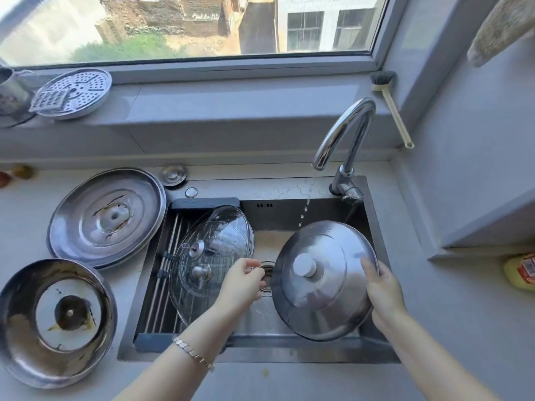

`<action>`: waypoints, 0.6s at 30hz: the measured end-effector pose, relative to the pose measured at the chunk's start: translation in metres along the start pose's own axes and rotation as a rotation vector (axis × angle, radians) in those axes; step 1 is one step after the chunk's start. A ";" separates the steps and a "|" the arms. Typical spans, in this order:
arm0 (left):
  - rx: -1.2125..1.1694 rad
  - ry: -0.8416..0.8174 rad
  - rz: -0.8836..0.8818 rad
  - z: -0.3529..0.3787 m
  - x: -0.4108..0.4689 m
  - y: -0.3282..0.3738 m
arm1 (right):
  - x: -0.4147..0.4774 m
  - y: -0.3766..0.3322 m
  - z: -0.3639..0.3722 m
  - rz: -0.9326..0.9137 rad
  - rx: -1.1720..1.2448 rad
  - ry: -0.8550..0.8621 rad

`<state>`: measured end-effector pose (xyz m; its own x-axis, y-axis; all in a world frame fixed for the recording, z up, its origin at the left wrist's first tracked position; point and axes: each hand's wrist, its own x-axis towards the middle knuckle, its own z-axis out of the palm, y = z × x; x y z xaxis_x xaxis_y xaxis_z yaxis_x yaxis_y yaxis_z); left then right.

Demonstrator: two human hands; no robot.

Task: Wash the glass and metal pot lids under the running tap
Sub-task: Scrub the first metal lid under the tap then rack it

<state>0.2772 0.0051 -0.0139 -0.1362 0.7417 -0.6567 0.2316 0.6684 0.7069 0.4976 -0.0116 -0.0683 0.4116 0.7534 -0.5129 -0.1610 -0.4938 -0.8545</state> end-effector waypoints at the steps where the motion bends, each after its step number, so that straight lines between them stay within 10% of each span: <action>1: -0.002 0.009 -0.013 -0.001 0.001 -0.003 | 0.000 0.001 0.001 -0.011 -0.003 0.011; 18: -0.236 0.308 0.085 -0.091 -0.009 -0.042 | -0.047 -0.070 0.050 -0.363 -0.106 -0.134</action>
<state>0.1809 -0.0242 -0.0137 -0.4171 0.7527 -0.5093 0.0312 0.5719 0.8197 0.4449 0.0092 0.0110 0.3033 0.9335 -0.1912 0.0694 -0.2218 -0.9726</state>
